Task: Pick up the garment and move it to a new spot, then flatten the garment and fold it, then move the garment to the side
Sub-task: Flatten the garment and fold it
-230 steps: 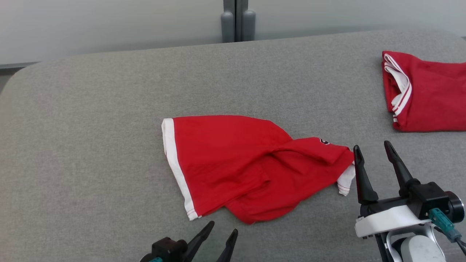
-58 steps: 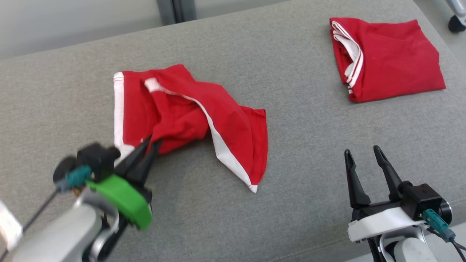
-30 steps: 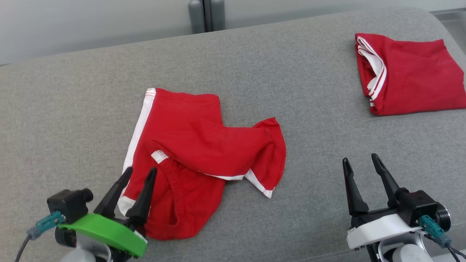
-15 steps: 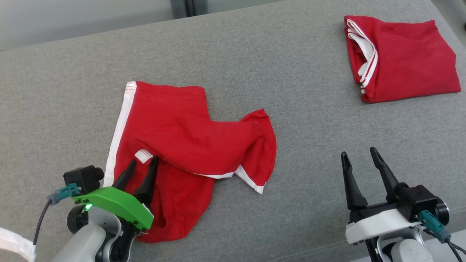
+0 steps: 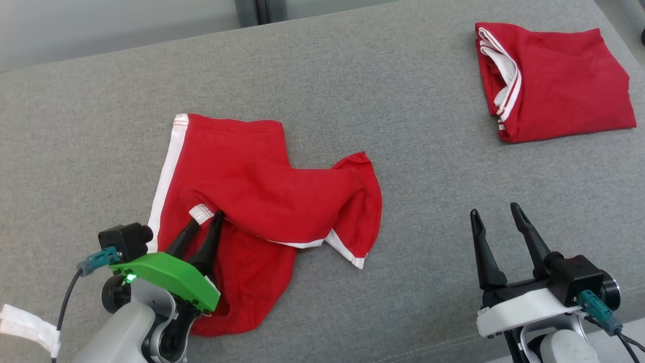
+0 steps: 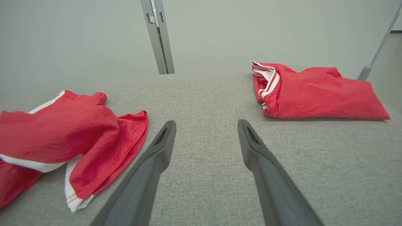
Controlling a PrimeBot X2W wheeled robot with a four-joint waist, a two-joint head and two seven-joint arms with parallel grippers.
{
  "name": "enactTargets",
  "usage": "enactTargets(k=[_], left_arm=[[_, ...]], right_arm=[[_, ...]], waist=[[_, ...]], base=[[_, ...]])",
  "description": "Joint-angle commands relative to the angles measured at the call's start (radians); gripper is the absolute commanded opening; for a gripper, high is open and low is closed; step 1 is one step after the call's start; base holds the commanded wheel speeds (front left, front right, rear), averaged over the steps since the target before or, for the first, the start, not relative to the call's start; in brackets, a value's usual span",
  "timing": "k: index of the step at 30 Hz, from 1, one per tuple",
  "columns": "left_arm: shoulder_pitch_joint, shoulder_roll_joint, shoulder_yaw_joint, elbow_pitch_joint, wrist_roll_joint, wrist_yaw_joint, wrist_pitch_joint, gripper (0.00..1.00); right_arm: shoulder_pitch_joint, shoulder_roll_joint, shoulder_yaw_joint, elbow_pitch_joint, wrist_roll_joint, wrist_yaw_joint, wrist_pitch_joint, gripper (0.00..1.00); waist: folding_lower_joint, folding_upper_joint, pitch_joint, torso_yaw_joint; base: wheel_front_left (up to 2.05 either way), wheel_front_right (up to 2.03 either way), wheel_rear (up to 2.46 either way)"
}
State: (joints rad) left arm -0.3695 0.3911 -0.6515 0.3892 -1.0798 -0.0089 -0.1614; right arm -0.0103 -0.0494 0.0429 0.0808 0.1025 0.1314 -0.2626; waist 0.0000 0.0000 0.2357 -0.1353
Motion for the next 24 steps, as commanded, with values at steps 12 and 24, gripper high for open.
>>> enactTargets(k=[12, 24], left_arm=[[0.010, 0.030, -0.060, -0.091, 0.076, 0.002, 0.003, 0.00], [0.256, 0.125, -0.136, -0.384, 0.062, 0.104, 0.063, 0.00]], right_arm=[[0.020, -0.002, -0.009, 0.005, -0.001, -0.002, -0.003, 1.00], [0.041, -0.002, -0.011, 0.011, -0.002, -0.002, -0.003, 1.00]], waist=[[0.0000, 0.0000, -0.027, 0.006], [0.0000, 0.0000, -0.064, 0.050]], base=[[0.00, 0.00, 0.00], [0.00, 0.00, 0.00]])
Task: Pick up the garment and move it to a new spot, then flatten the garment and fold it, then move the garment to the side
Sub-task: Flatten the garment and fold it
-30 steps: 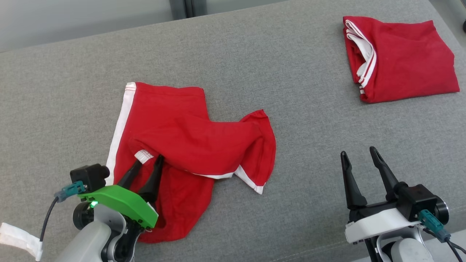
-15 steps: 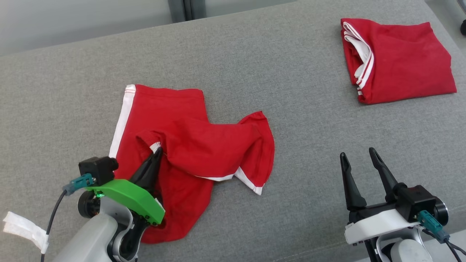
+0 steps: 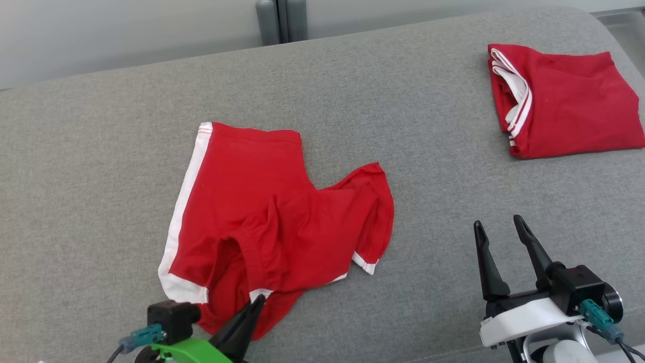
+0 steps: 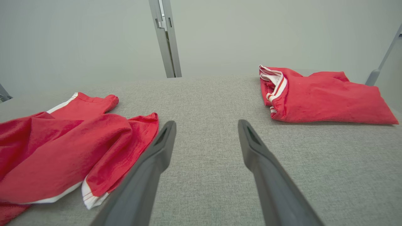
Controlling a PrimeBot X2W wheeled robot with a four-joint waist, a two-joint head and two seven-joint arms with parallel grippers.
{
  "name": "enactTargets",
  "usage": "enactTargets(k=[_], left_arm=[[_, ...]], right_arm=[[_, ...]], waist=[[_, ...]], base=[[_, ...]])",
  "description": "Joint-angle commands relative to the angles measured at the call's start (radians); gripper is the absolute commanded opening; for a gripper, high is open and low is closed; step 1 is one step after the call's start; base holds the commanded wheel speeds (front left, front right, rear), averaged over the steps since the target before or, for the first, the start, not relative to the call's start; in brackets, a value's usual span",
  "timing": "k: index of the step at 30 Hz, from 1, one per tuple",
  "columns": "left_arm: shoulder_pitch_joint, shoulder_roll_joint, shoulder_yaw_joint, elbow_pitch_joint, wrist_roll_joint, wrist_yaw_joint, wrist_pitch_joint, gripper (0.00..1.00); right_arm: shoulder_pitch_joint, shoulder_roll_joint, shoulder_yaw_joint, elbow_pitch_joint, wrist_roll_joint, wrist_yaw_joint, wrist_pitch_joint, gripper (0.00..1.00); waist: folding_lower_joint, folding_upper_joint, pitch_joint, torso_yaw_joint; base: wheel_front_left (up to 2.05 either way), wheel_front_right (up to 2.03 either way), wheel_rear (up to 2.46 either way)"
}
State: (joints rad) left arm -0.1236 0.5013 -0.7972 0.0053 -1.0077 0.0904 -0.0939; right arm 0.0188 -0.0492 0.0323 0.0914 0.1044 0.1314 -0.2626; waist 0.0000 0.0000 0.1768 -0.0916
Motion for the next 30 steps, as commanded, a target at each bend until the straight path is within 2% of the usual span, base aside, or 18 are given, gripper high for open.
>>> enactTargets(k=[1, 4, 11, 18, 19, 20, 21, 26, 30], left_arm=[[0.028, 0.025, 0.014, -0.007, -0.015, 0.013, -0.007, 0.00], [0.072, 0.044, 0.019, -0.007, -0.044, 0.022, 0.006, 0.00], [0.125, 0.070, -0.014, 0.034, -0.097, -0.010, 0.069, 0.00], [0.163, 0.095, -0.015, 0.013, -0.122, -0.030, 0.077, 0.00], [0.163, 0.097, -0.013, 0.009, -0.121, -0.032, 0.070, 0.12], [0.164, 0.094, -0.009, 0.008, -0.119, -0.030, 0.061, 0.68], [0.166, 0.089, -0.005, 0.008, -0.120, -0.028, 0.053, 1.00], [0.169, 0.075, 0.010, -0.005, -0.122, -0.015, 0.024, 1.00], [0.177, 0.089, 0.038, -0.032, -0.108, 0.009, -0.016, 1.00]], right_arm=[[0.013, -0.002, 0.000, 0.001, -0.006, -0.002, -0.003, 1.00], [0.018, -0.002, 0.000, 0.004, -0.012, -0.002, -0.003, 1.00], [0.007, -0.002, 0.012, 0.014, -0.014, -0.002, -0.003, 1.00], [0.026, -0.002, 0.003, 0.015, -0.019, -0.002, -0.003, 1.00], [0.029, -0.002, 0.002, 0.015, -0.020, -0.002, -0.003, 1.00], [0.031, -0.002, 0.003, 0.016, -0.020, -0.002, -0.003, 1.00], [0.032, -0.002, 0.005, 0.018, -0.020, -0.002, -0.003, 1.00], [0.023, -0.002, 0.011, 0.021, -0.025, -0.002, -0.003, 1.00], [0.020, -0.002, 0.008, 0.014, -0.031, -0.002, -0.003, 1.00]], waist=[[0.0000, 0.0000, -0.007, 0.010], [0.0000, 0.0000, -0.011, 0.016], [0.0000, 0.0000, -0.020, 0.016], [0.0000, 0.0000, -0.030, 0.018], [0.0000, 0.0000, -0.031, 0.019], [0.0000, 0.0000, -0.032, 0.020], [0.0000, 0.0000, -0.034, 0.021], [0.0000, 0.0000, -0.040, 0.023], [0.0000, 0.0000, -0.050, 0.027]], base=[[0.00, 0.00, 0.00], [0.00, 0.00, 0.00], [0.00, 0.00, 0.00], [0.00, 0.00, 0.00], [0.00, 0.00, 0.00], [0.00, 0.00, 0.00], [0.00, 0.00, 0.00], [0.00, 0.00, 0.00], [0.00, 0.00, 0.00]])
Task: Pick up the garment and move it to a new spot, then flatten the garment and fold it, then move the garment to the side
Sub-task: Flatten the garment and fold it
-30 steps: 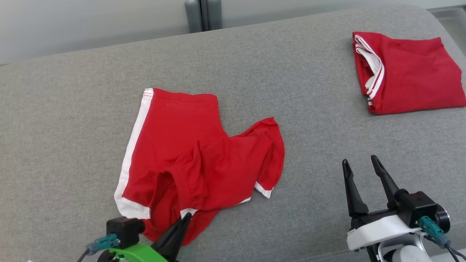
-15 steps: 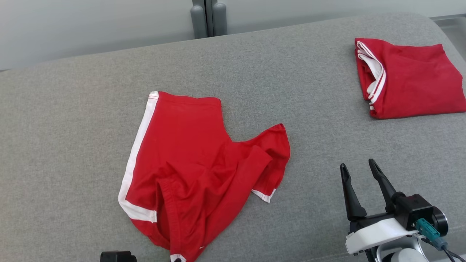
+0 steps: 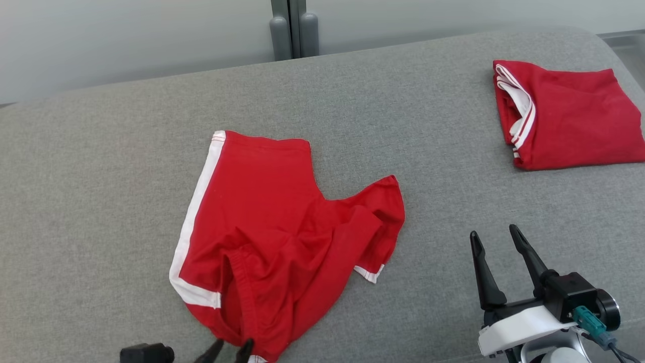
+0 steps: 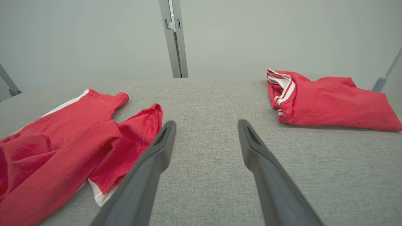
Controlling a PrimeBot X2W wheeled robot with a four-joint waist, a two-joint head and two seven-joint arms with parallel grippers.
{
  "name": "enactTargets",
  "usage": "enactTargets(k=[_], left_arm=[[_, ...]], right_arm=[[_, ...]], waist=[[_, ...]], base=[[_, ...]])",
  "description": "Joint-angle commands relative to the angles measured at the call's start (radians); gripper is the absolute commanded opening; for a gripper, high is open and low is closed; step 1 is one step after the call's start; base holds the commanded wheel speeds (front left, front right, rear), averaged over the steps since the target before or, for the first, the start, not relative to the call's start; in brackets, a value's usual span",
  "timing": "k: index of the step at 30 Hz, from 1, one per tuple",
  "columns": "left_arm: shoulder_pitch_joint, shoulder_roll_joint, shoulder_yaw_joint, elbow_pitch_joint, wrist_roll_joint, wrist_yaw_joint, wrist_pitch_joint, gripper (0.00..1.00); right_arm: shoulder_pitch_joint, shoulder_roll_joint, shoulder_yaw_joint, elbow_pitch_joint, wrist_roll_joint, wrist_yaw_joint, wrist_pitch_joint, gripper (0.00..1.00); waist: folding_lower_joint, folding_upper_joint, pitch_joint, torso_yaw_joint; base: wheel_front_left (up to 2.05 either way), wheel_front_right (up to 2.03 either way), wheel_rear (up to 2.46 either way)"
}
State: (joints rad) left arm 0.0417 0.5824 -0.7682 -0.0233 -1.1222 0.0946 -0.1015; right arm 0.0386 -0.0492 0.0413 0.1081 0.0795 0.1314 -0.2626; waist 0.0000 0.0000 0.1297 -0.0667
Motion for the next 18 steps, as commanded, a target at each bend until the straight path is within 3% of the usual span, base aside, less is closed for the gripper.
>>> enactTargets(k=[1, 8, 11, 14, 18], left_arm=[[0.010, 0.012, 0.023, -0.017, 0.020, 0.015, -0.035, 1.00], [0.002, -0.020, 0.090, -0.084, 0.109, 0.081, -0.143, 1.00], [-0.003, -0.031, 0.126, -0.082, 0.199, 0.111, -0.159, 1.00], [0.029, -0.093, 0.212, -0.105, 0.296, 0.127, -0.164, 1.00], [0.108, -0.182, 0.339, -0.121, 0.417, 0.095, -0.163, 1.00]], right_arm=[[0.004, -0.002, -0.004, -0.004, -0.005, -0.002, -0.003, 1.00], [0.018, -0.002, -0.009, -0.012, -0.012, -0.002, -0.003, 1.00], [0.016, -0.003, -0.001, -0.017, -0.007, -0.002, -0.003, 1.00], [0.022, -0.002, 0.003, -0.024, -0.001, -0.002, -0.003, 1.00], [0.036, -0.002, 0.000, -0.034, 0.000, -0.002, -0.003, 1.00]], waist=[[0.0000, 0.0000, -0.008, 0.004], [0.0000, 0.0000, -0.031, 0.009], [0.0000, 0.0000, -0.043, 0.000], [0.0000, 0.0000, -0.054, -0.006], [0.0000, 0.0000, -0.072, -0.004]], base=[[0.00, 0.00, 0.00], [0.00, 0.00, 0.00], [0.00, 0.00, 0.00], [0.00, 0.00, 0.00], [0.00, 0.00, 0.00]])
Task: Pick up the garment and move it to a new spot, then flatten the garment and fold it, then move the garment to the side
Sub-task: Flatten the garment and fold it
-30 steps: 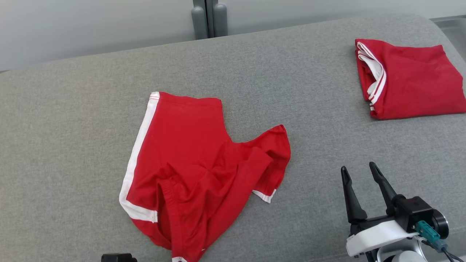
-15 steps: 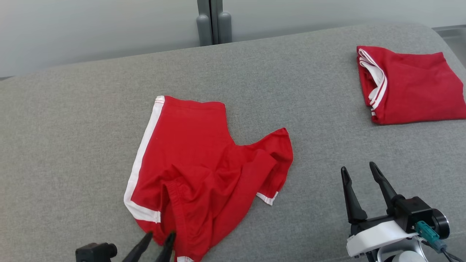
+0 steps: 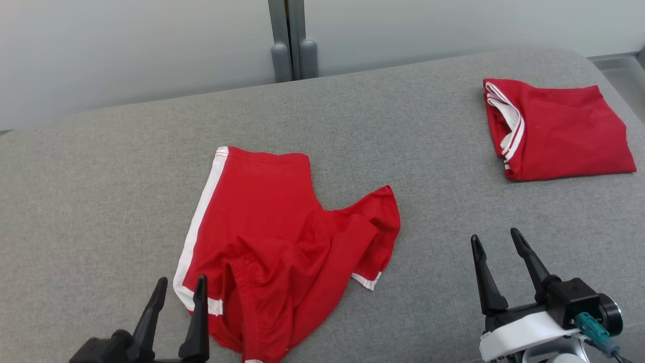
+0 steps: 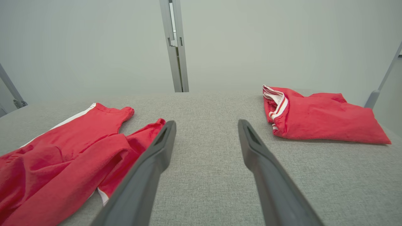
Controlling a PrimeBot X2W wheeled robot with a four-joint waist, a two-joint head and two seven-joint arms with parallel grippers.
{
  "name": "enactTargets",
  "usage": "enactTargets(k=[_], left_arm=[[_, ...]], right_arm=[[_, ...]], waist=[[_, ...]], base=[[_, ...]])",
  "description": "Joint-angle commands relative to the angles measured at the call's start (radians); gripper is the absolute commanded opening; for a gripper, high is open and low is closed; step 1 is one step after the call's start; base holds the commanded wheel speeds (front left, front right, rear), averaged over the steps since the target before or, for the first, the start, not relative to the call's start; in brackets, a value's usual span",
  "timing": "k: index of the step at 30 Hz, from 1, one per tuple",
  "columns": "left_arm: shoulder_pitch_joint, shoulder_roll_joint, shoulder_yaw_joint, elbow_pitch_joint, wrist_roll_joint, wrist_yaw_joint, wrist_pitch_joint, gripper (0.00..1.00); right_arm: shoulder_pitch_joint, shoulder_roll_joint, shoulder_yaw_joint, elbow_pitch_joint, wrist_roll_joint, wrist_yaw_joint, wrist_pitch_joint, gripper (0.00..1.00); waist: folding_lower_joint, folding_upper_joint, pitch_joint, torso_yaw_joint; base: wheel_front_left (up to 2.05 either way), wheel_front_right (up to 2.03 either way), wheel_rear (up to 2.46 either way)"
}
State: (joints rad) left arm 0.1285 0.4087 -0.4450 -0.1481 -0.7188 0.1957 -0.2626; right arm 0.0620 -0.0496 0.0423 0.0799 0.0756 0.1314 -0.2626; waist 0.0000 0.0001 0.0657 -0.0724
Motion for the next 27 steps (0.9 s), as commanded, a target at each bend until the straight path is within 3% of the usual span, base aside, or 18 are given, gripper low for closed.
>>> enactTargets(k=[1, 7, 16, 19, 23, 27], left_arm=[[0.041, -0.031, 0.049, 0.006, 0.045, -0.017, -0.002, 1.00], [0.138, -0.157, 0.232, 0.050, 0.175, -0.100, -0.001, 1.00], [0.193, -0.309, 0.467, 0.134, 0.360, -0.274, -0.001, 1.00], [0.185, -0.334, 0.498, 0.144, 0.390, -0.300, -0.001, 1.00], [0.169, -0.351, 0.515, 0.159, 0.401, -0.318, -0.001, 1.00], [0.157, -0.356, 0.516, 0.169, 0.402, -0.325, -0.001, 1.00]], right_arm=[[0.020, -0.002, -0.004, -0.008, 0.004, -0.002, -0.003, 1.00], [0.038, -0.002, -0.016, -0.022, 0.003, -0.002, -0.003, 1.00], [-0.001, -0.002, 0.003, -0.008, 0.055, -0.002, -0.003, 1.00], [-0.016, -0.002, 0.023, 0.017, 0.051, -0.002, -0.003, 1.00], [-0.048, -0.002, 0.071, 0.139, 0.032, -0.002, 0.001, 1.00], [-0.112, -0.003, 0.116, 0.263, 0.034, -0.002, 0.083, 1.00]], waist=[[0.0000, -0.0001, -0.013, 0.005], [0.0000, -0.0001, -0.032, 0.040], [0.0000, -0.0001, -0.020, 0.104], [0.0000, -0.0001, -0.012, 0.123], [0.0000, -0.0001, -0.004, 0.140], [0.0000, -0.0001, 0.001, 0.151]], base=[[0.00, 0.00, 0.00], [0.00, 0.00, 0.00], [0.00, 0.00, 0.00], [0.00, 0.00, 0.00], [0.00, 0.00, 0.00], [0.00, 0.00, 0.00]])
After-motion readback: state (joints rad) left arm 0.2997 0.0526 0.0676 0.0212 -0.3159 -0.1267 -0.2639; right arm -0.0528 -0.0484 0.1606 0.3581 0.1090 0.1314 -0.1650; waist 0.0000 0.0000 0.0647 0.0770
